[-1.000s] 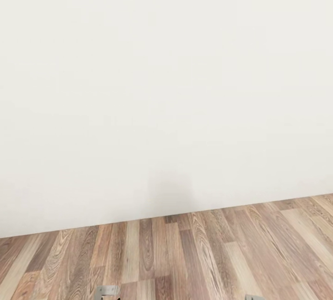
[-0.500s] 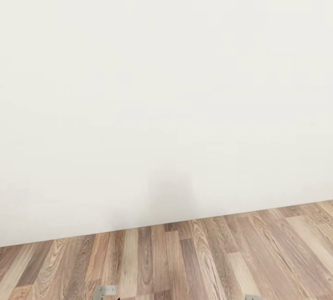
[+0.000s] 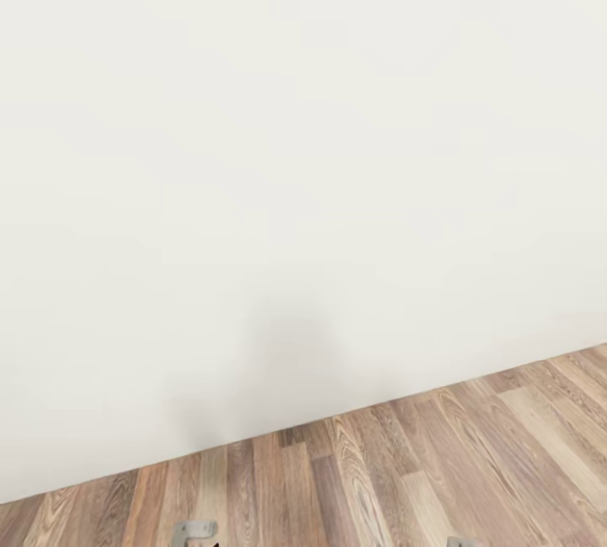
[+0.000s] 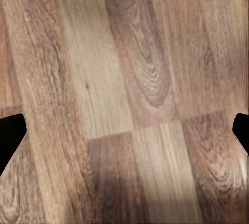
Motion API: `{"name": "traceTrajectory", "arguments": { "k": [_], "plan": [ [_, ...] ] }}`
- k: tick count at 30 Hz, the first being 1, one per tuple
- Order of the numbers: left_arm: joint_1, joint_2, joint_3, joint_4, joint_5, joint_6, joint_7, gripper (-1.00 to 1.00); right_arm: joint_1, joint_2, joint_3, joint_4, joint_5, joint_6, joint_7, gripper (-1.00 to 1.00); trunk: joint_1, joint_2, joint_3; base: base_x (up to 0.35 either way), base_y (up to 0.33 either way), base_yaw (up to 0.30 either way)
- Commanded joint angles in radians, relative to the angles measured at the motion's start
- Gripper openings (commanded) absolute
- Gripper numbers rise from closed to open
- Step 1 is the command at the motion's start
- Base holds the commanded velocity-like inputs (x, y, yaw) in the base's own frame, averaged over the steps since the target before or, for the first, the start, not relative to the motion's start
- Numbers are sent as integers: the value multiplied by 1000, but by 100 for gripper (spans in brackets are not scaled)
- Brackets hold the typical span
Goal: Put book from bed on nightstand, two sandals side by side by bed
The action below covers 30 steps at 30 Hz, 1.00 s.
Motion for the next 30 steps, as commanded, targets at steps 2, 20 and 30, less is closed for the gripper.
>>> {"name": "traceTrajectory", "arguments": {
  "k": [2, 20, 30],
  "plan": [
    [0, 0, 8, 0, -6, -2, -3, 100, -1, -1, -9, 3, 10, -3, 2, 100, 0, 0, -1, 9, 0, -282],
    [0, 0, 8, 0, -6, -2, -3, 100, -1, -1, -9, 3, 10, -4, 2, 100, 0, 0, -1, 25, 0, -283],
    [0, 0, 8, 0, -6, -2, -3, 100, -1, -1, -9, 3, 9, -5, 2, 100, 0, 0, -1, 140, 14, -283]
  ]
}}
